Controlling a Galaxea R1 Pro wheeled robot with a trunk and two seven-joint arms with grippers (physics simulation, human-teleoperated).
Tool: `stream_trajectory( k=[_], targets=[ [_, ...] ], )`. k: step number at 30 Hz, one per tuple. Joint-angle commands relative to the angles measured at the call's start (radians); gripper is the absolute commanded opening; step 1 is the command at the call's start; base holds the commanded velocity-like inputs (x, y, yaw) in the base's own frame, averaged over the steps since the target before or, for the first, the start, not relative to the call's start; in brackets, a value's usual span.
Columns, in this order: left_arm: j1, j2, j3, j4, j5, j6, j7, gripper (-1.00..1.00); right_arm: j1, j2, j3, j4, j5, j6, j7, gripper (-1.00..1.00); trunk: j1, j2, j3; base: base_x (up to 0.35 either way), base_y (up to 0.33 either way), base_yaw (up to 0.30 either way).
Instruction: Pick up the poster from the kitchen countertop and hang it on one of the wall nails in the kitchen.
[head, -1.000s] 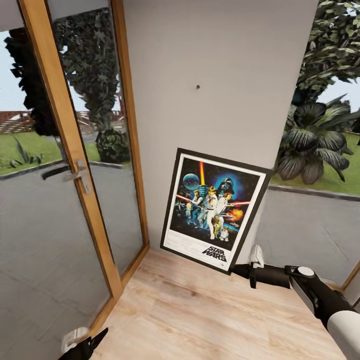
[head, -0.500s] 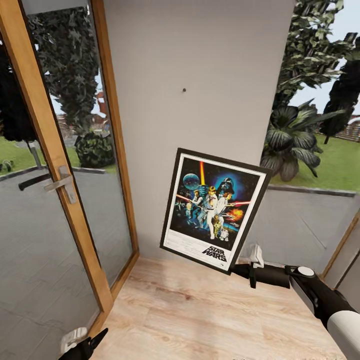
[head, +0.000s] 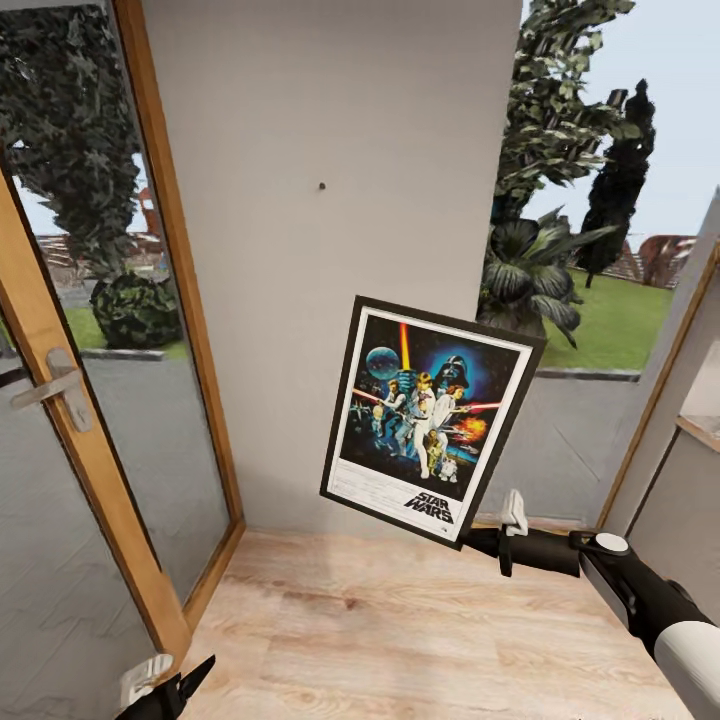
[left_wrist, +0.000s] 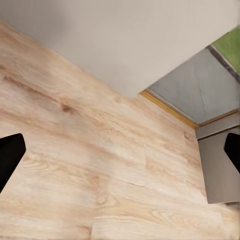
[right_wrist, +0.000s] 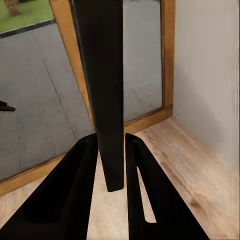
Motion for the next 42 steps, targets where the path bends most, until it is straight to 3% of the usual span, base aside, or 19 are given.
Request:
stream_trajectory(
  k=[1, 22, 42],
  targets=[
    [0.0, 0.001, -0.003, 0.002, 0.004, -0.006, -0.002, 1.0, -0.001, -0.001, 0.007, 0.002, -0.007, -0.007, 0.0, -1.0, 0.001, -0.001, 0.001, 0.184, 0.157, -0.265],
    [0.0, 0.0, -0.003, 0.003, 0.004, -0.006, -0.002, 1.0, -0.001, 0.0, 0.007, 0.001, -0.007, -0.008, 0.0, -1.0, 0.001, -0.001, 0.022, 0.028, 0.024, -0.252],
    [0.0, 0.001, -0.001, 0.003, 0.005, -0.006, -0.002, 1.0, -0.001, -0.001, 0.007, -0.005, -0.003, -0.007, 0.001, -1.0, 0.001, -0.001, 0.023, 0.0, 0.049, 0.041]
  ],
)
